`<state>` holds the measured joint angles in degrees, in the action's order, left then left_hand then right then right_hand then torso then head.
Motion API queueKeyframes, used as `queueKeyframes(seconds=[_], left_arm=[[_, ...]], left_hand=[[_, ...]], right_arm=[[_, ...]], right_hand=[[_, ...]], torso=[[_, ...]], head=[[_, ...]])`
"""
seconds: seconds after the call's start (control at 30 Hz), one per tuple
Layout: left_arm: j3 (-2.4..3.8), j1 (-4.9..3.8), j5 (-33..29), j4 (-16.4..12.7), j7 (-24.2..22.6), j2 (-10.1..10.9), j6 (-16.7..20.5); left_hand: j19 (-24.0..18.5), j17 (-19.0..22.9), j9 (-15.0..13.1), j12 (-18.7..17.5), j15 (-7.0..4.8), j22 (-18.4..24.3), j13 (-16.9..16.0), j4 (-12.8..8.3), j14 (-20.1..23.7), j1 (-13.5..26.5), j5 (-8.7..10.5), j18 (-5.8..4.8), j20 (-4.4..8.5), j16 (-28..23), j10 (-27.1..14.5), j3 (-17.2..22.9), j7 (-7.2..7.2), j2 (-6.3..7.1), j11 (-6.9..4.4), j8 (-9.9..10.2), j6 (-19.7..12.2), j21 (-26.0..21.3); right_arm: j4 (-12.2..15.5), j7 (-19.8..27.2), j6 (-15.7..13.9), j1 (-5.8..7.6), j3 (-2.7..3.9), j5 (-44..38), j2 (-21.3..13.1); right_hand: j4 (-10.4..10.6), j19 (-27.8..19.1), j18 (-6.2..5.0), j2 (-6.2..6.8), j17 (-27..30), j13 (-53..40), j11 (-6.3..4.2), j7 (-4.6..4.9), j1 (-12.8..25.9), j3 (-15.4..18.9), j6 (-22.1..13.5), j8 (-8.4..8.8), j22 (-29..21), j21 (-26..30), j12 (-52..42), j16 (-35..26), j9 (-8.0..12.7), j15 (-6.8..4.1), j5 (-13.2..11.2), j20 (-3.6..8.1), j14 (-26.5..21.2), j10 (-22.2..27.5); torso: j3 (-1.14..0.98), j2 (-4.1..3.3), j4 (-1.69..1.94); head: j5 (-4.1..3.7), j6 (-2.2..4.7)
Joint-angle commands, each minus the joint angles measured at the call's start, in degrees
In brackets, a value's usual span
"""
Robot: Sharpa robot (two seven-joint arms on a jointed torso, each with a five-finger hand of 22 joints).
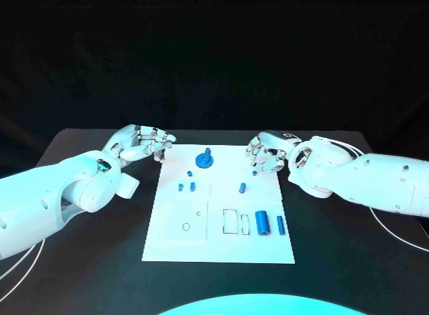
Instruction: Assemble the parts on the task board
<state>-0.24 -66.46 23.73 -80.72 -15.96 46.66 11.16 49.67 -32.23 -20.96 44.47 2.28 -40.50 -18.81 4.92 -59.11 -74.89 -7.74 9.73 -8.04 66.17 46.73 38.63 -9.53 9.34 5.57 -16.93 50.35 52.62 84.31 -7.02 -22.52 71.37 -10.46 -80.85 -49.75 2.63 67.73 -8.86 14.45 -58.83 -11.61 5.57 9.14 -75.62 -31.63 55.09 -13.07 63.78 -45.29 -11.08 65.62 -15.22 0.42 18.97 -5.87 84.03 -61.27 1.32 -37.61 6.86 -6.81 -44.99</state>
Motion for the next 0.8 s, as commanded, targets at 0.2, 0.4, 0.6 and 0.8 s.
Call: queueKeyframes(seconds=[0.2,0.4,0.6,0.8], left_arm=[[0.05,0.55,-8.0,-2.1,-5.4,2.6,0.0],[0.04,0.68,-8.3,-3.0,-5.6,3.7,-0.2],[0.04,0.81,-8.3,-4.0,-5.4,4.2,-0.2],[0.04,0.88,-8.4,-4.4,-5.4,4.4,-0.1]], left_hand=[[-0.3,0.6,0.3,-1.2,0.24,0.9,1.1,0.2,1.0,-0.3,-0.09,0.76,-0.30,-1.3,0.0,-1.0,-0.30,0.32,0.63,0.0,-0.9,-1.4],[-0.4,1.0,0.4,-1.8,0.38,1.4,1.7,0.4,1.4,-0.5,-0.12,0.76,-0.44,-2.0,0.0,-1.3,-0.41,0.27,0.77,0.1,-0.9,-2.1],[-0.4,1.1,0.4,-1.9,0.37,1.6,1.9,0.3,1.5,-0.9,-0.18,0.78,-0.46,-2.3,0.3,-1.3,-0.39,0.00,0.75,0.0,-0.8,-2.4],[-0.3,1.2,0.4,-1.9,0.36,1.7,1.9,0.2,1.5,-1.1,-0.20,0.79,-0.46,-2.4,0.5,-1.3,-0.42,-0.10,0.73,-0.1,-0.7,-2.5]], right_arm=[[0.8,-5.3,5.4,-0.38,0.00,-8.2,-0.3],[0.6,-5.9,5.2,-0.77,0.01,-9.2,-0.2],[0.2,-6.0,3.9,-1.40,0.01,-9.8,0.2],[-0.3,-5.8,3.3,-1.78,0.02,-9.8,0.6]], right_hand=[[1.5,0.1,0.01,0.48,0.4,3.0,0.56,0.25,-0.2,1.9,-1.3,0.84,-0.4,1.0,1.8,0.7,0.0,0.87,0.3,-0.64,-0.1,2.3],[1.7,1.3,0.25,0.14,-0.5,4.1,0.37,0.29,-1.4,1.4,-0.9,0.90,0.5,-0.5,1.1,1.9,0.0,0.72,0.4,-0.51,0.3,0.1],[1.4,2.0,0.40,0.08,-0.5,5.2,0.00,0.10,-2.6,0.0,0.4,0.44,1.4,-1.6,0.8,2.4,-0.4,0.40,0.4,-0.17,0.3,-2.3],[1.1,2.0,0.46,0.29,0.0,5.7,-0.12,0.32,-3.1,-1.1,1.0,0.28,2.0,-2.0,0.6,2.3,-0.5,0.25,0.4,0.00,0.1,-4.0]], torso=[[0.14,-0.04,0.01],[0.25,-0.03,0.06],[0.19,0.03,0.07],[0.18,0.07,-0.01]], head=[[-2.83,-0.52],[-4.28,-0.90],[-4.21,-0.77],[-4.31,-0.88]])
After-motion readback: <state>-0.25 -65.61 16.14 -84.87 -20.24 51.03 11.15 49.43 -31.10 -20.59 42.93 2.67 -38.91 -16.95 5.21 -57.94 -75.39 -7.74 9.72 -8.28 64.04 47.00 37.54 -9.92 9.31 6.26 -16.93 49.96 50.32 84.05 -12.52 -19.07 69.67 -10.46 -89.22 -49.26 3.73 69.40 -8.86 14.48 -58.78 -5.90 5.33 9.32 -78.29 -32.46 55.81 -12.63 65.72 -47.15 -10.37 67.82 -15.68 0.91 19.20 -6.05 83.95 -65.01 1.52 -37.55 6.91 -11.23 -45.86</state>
